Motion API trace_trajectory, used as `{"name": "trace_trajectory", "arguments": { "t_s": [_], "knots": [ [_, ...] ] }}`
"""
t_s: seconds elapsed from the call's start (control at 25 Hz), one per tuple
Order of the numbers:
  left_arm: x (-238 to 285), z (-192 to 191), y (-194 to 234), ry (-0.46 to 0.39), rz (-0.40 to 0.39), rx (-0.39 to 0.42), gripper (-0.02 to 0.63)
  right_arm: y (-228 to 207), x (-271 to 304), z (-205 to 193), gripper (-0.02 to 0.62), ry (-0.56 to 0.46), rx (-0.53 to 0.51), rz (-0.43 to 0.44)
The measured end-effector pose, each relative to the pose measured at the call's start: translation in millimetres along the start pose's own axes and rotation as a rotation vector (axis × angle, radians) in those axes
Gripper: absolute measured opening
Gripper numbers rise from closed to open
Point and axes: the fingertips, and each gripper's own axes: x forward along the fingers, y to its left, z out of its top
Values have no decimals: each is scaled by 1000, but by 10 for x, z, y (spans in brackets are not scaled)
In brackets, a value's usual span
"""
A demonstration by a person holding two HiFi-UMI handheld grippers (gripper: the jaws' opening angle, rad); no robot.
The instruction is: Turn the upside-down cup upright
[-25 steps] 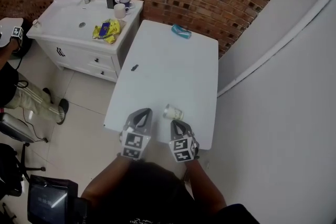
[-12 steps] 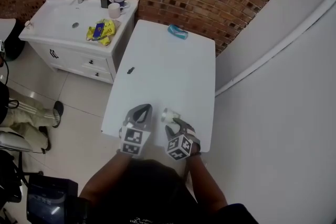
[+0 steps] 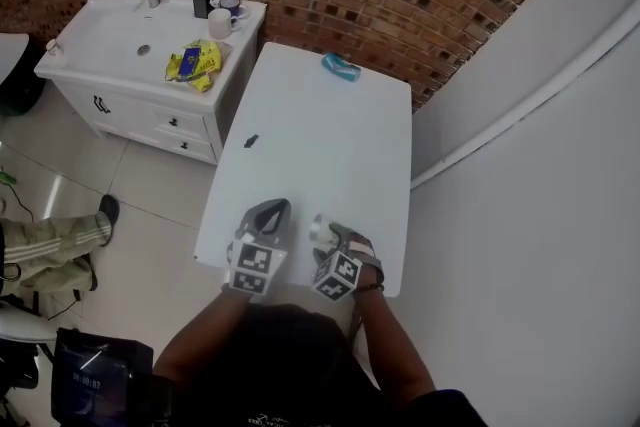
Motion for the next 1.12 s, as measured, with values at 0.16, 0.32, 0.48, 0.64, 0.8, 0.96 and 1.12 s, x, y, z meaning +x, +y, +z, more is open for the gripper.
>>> {"name": "trace_trajectory", "arguments": {
  "t_s": [0.16,0.32,0.48,0.64,0.8,0.96,1.12],
  "knots": [
    [29,-3,53,7,-3,-12,-6,-25,54,16,322,35,-42,11],
    [65,-49,131,34,-4,-51,-6,-59,86,-2,322,80,-76,25],
    [107,-88,174,35,-3,-56,-6,-68,157,-37,322,106,-87,47],
    [143,-72,149,36,-11,-50,-6,-50,196,-49,322,127,-94,57],
    [188,-53,140,41,-15,-49,-6,-55,222,-55,314,150,-113,56],
    [187,-82,144,42,-14,-42,-6,-21,228,-84,285,135,-141,49],
    [217,-82,157,48,-9,-41,-6,-45,214,-92,284,126,-148,40]
  ]
}}
